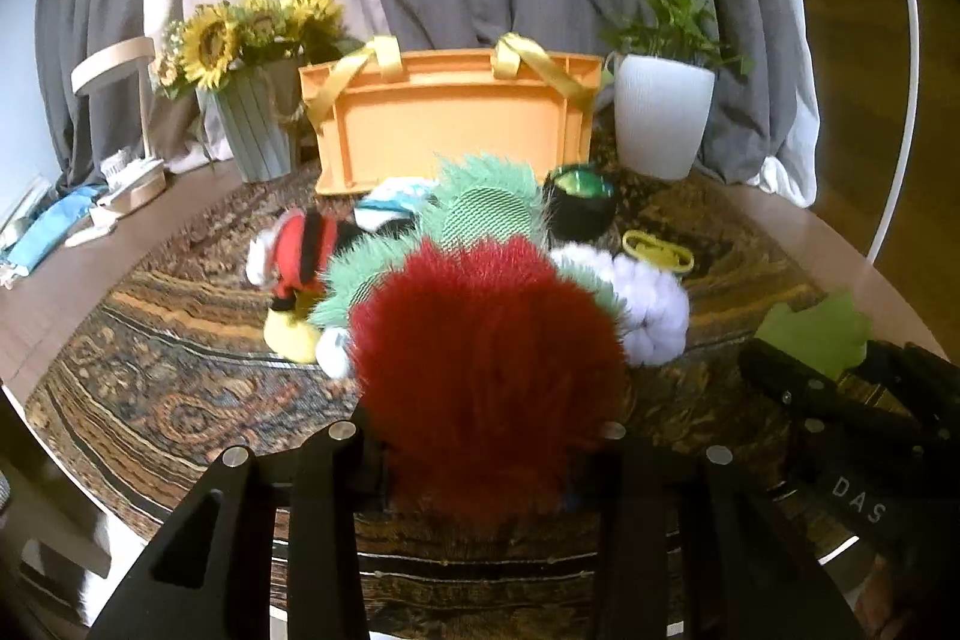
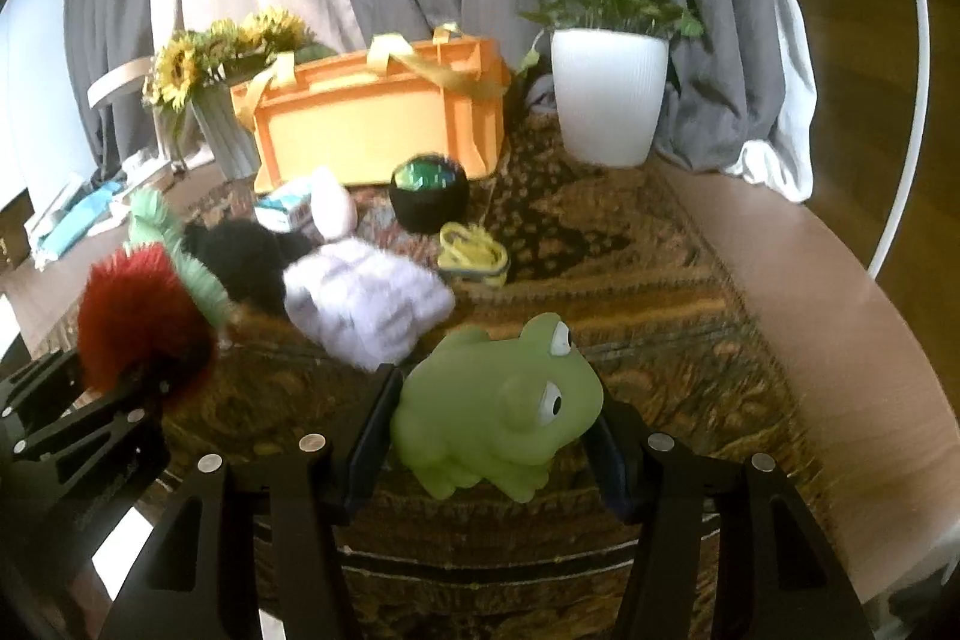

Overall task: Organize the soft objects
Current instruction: 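Grasp the red fluffy toy with the left tool while the right tool grasps the green frog, then carry the red toy and green frog into the orange crate and release both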

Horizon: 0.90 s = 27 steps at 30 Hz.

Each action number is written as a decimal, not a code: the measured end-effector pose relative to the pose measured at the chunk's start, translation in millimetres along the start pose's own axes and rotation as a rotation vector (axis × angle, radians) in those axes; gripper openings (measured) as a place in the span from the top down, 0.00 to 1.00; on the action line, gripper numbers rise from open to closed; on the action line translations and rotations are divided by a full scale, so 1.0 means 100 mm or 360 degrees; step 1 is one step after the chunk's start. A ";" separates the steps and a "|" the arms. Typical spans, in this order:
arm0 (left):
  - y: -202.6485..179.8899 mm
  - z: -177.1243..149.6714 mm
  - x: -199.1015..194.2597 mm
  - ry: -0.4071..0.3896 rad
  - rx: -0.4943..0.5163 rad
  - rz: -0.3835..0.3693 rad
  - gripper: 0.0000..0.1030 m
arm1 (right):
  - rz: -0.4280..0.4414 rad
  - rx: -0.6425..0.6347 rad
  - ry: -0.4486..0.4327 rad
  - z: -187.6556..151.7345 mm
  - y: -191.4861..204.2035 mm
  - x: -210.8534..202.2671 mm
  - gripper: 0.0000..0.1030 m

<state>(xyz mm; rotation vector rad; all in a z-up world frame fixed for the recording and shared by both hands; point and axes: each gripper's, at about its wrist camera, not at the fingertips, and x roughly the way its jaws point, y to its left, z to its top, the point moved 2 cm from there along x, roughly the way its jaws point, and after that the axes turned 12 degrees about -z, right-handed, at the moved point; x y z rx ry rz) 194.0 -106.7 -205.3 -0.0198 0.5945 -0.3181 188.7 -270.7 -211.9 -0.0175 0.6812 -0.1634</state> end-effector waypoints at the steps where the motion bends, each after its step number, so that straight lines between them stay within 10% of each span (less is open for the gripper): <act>1: -0.01 0.05 -0.05 -0.0008 -0.0003 0.0004 0.63 | 0.0001 0.0004 -0.0008 0.03 -0.01 -0.02 0.43; 27: 0.21 1.33 -0.60 -0.0216 -0.0032 0.0056 0.63 | 0.0093 0.0055 -0.0247 1.28 0.04 -0.59 0.43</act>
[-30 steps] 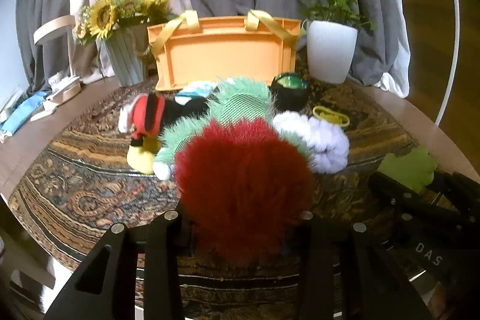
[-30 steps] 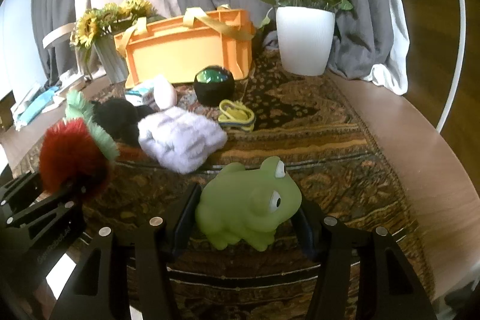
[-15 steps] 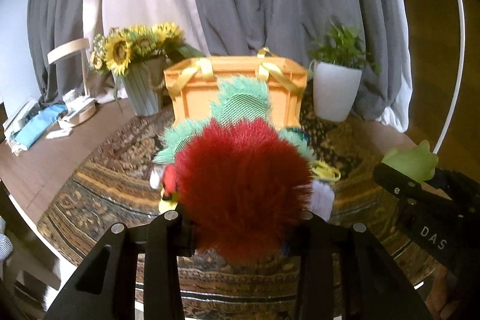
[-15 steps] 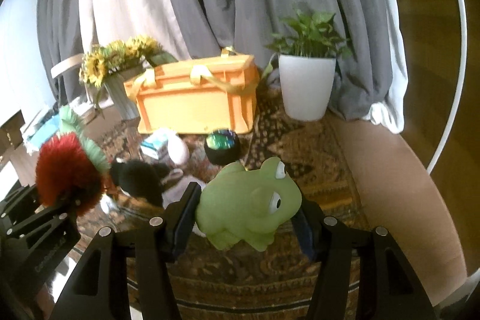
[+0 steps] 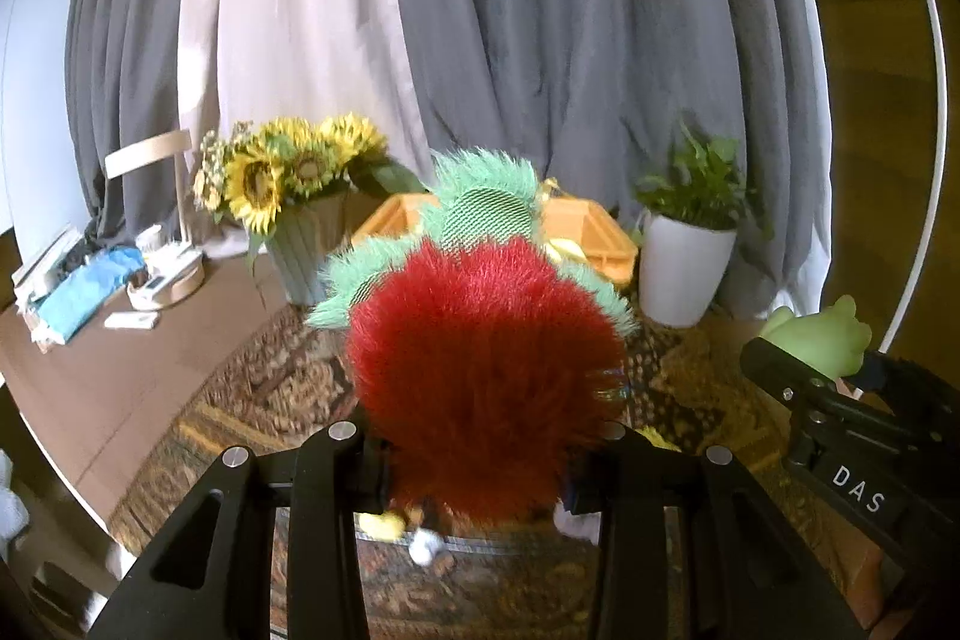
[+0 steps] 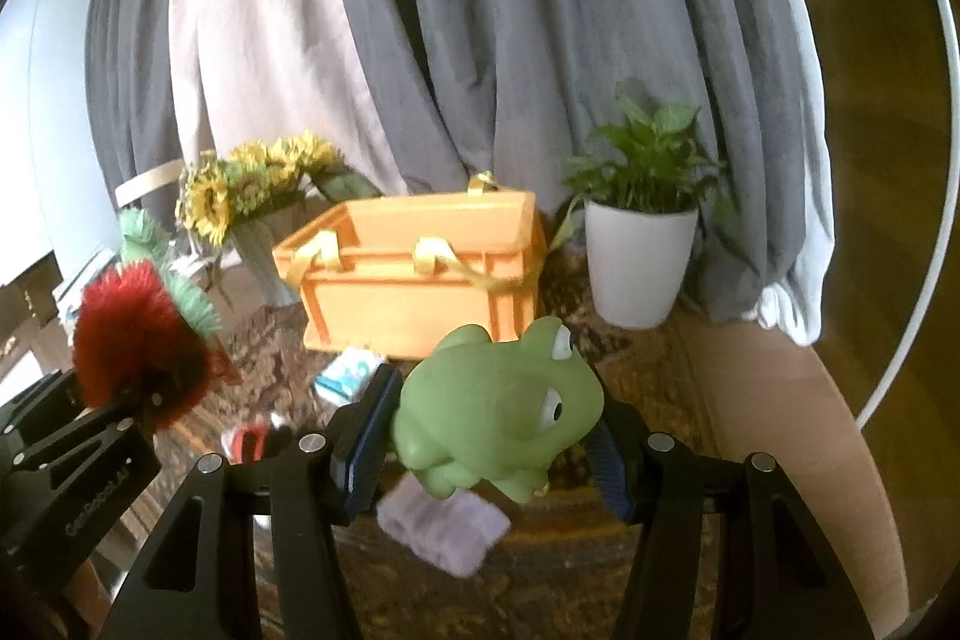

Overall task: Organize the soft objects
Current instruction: 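Carry the red toy and green frog into the orange crate and release both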

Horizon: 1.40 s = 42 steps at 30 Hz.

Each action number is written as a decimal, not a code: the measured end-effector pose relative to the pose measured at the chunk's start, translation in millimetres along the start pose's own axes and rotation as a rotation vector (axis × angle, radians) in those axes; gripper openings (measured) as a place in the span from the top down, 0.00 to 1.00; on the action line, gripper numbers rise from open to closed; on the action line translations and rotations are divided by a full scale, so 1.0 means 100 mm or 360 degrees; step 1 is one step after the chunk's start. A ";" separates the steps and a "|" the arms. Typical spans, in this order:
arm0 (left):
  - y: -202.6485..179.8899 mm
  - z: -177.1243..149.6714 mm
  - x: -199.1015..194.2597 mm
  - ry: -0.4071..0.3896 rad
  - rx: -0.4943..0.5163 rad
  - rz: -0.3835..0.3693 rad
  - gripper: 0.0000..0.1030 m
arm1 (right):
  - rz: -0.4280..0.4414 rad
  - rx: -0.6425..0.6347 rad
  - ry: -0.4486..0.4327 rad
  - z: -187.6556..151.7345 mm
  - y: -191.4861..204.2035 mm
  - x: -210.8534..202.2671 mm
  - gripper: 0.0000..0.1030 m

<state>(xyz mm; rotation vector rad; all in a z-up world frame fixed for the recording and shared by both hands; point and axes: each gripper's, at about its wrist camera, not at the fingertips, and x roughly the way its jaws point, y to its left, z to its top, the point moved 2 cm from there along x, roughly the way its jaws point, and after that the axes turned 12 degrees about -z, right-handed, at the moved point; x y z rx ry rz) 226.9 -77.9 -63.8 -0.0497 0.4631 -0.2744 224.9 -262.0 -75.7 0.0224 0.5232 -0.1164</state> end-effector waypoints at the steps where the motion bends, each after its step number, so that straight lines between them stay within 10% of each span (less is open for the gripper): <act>1: 0.03 0.04 0.01 -0.0005 0.0004 -0.0002 0.63 | -0.0003 0.0001 -0.0008 0.05 0.03 0.01 0.43; 42: 1.04 1.48 1.70 -0.0037 0.0142 -0.0218 0.63 | -0.0237 0.0051 -0.0171 1.59 0.93 1.39 0.43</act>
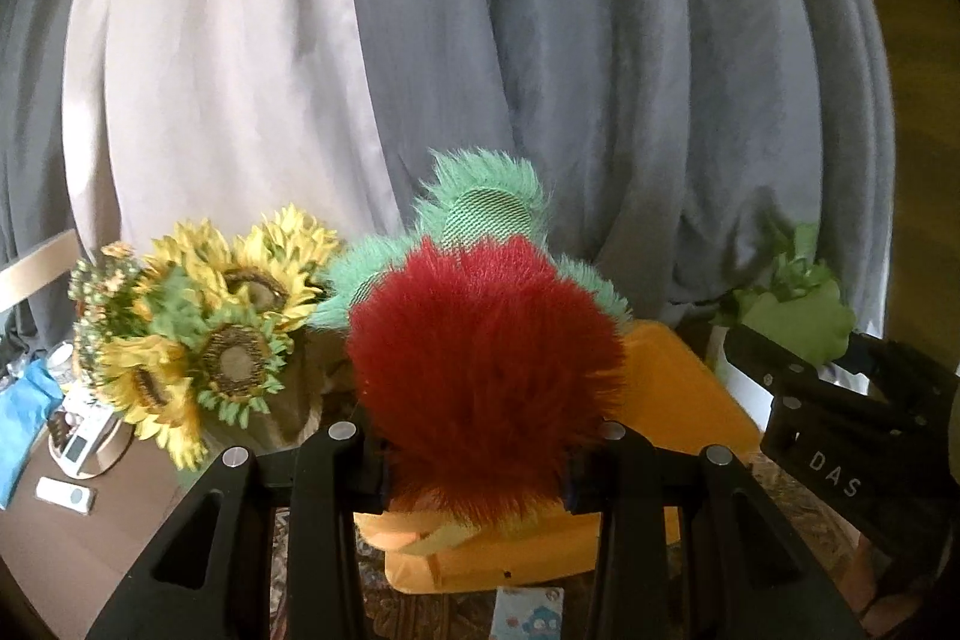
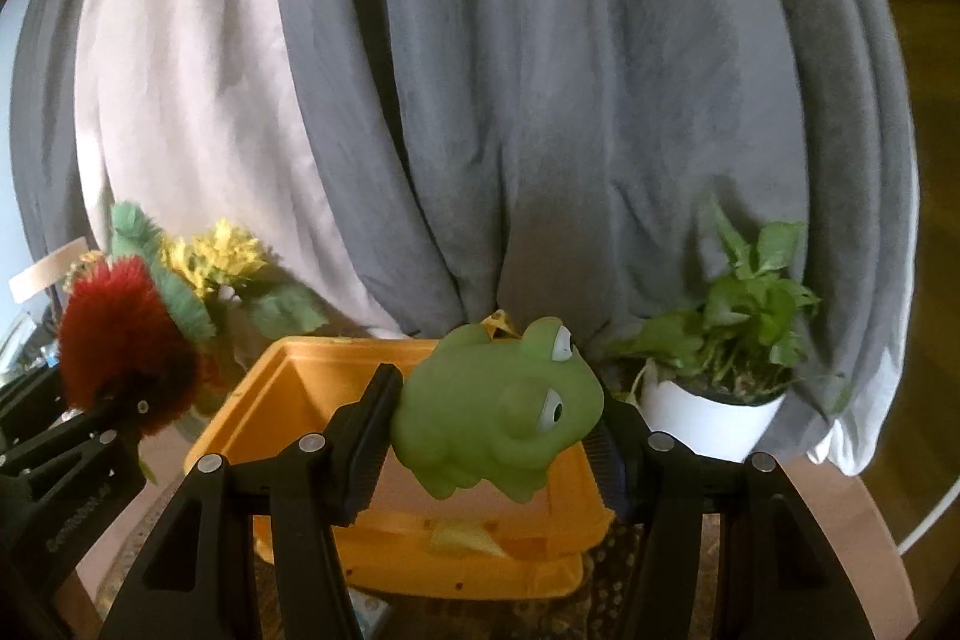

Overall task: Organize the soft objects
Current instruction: 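Carry the red toy and green frog into the orange crate and release both, then withdraw both tools from the crate toward the remaining toys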

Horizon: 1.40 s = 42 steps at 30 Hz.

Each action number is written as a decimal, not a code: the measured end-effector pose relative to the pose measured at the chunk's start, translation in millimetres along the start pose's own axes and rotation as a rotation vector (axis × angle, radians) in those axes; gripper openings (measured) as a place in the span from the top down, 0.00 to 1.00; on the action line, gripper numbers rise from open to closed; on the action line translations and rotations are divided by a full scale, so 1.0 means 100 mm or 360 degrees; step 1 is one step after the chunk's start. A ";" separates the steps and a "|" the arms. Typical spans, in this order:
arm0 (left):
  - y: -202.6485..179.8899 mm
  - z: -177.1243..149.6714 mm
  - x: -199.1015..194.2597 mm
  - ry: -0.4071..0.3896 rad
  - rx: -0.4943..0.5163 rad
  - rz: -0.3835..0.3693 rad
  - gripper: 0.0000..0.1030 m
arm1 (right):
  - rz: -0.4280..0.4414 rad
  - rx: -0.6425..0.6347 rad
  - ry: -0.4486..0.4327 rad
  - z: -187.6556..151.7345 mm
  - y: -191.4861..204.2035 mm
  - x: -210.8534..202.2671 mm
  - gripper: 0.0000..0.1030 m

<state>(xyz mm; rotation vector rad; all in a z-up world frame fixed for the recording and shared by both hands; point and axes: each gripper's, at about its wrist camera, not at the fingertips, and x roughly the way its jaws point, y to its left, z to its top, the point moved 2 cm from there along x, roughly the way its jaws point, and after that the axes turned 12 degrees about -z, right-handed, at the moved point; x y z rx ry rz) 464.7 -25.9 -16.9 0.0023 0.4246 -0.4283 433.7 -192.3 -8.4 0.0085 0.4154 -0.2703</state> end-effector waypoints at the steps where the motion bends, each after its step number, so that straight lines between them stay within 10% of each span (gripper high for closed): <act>1: 0.01 0.00 0.06 0.0015 -0.0002 0.0003 0.63 | 0.0001 -0.0004 0.0012 0.01 0.00 0.07 0.43; 22: 0.25 -0.30 1.25 0.0483 -0.0018 -0.0022 0.52 | 0.0070 -0.0137 0.0407 -0.23 0.23 1.34 0.41; 42: 0.25 -0.15 0.80 0.0333 -0.0043 0.0022 0.15 | 0.0005 -0.0072 0.0359 -0.15 0.16 1.15 0.30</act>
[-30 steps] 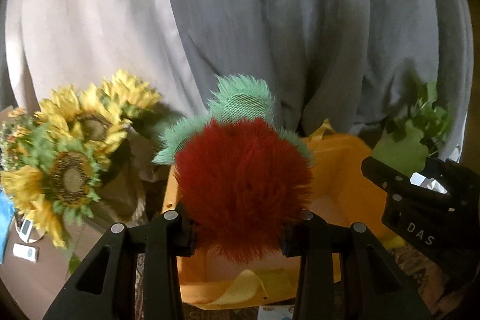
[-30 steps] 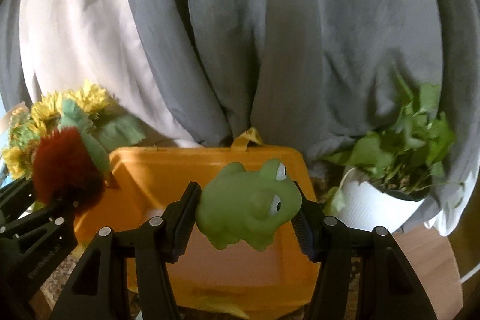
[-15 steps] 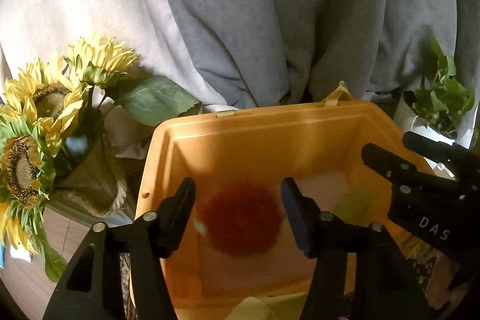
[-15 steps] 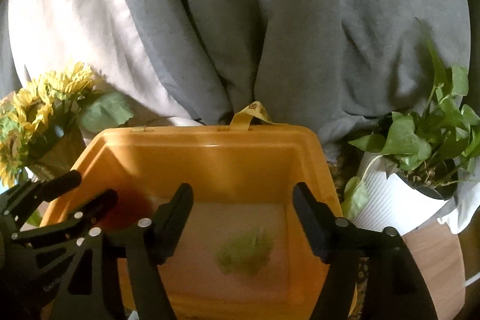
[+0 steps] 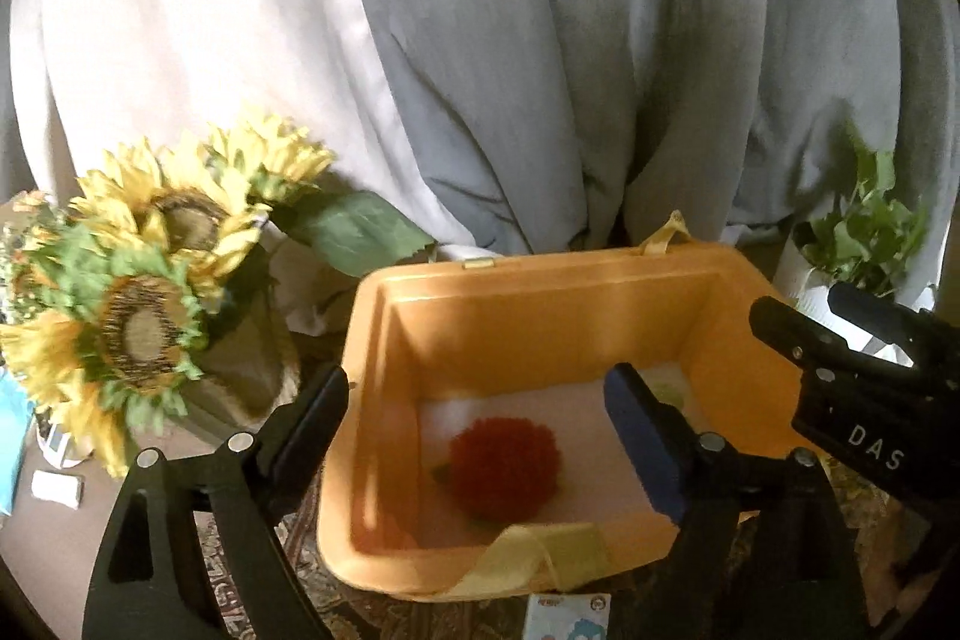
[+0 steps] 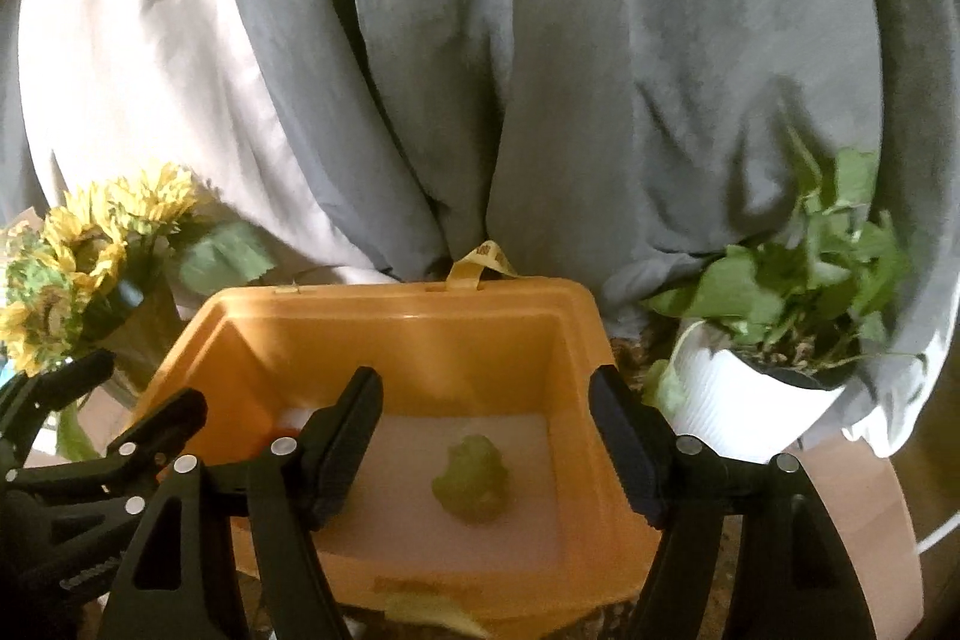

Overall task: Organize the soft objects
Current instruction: 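Withdraw both tools from the crate toward the remaining toys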

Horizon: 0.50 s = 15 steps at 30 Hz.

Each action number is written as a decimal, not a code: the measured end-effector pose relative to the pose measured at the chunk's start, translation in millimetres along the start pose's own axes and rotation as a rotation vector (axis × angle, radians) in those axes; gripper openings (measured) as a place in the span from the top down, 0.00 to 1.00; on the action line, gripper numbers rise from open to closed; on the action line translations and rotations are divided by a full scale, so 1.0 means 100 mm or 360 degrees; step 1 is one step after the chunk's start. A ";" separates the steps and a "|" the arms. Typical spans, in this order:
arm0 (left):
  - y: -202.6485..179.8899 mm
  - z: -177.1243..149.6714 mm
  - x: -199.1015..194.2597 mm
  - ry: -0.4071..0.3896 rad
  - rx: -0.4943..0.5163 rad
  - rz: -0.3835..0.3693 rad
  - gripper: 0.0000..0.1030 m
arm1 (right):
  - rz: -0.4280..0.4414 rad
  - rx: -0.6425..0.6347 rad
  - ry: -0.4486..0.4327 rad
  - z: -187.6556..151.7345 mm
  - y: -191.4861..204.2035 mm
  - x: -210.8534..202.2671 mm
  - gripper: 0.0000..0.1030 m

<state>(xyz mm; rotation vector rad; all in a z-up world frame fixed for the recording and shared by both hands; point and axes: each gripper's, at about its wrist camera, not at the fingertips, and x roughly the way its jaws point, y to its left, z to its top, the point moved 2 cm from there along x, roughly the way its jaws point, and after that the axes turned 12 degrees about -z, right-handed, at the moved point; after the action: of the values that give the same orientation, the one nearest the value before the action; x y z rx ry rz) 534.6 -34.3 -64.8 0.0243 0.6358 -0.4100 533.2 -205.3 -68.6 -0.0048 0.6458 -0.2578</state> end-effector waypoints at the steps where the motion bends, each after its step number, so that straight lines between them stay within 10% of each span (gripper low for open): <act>1: 0.00 0.00 -0.04 -0.0013 0.0001 -0.0001 0.14 | -0.0006 0.0003 -0.0009 0.00 0.00 -0.04 0.30; 15: -0.18 -0.14 -0.82 -0.0159 0.0032 -0.0044 0.11 | -0.0080 0.0072 -0.0137 -0.11 -0.11 -0.88 0.24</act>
<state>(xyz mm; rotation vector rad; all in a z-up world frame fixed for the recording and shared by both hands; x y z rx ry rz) 459.7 -19.2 -26.5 0.0139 0.5341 -0.4418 456.5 -194.0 -24.8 0.0111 0.5547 -0.3191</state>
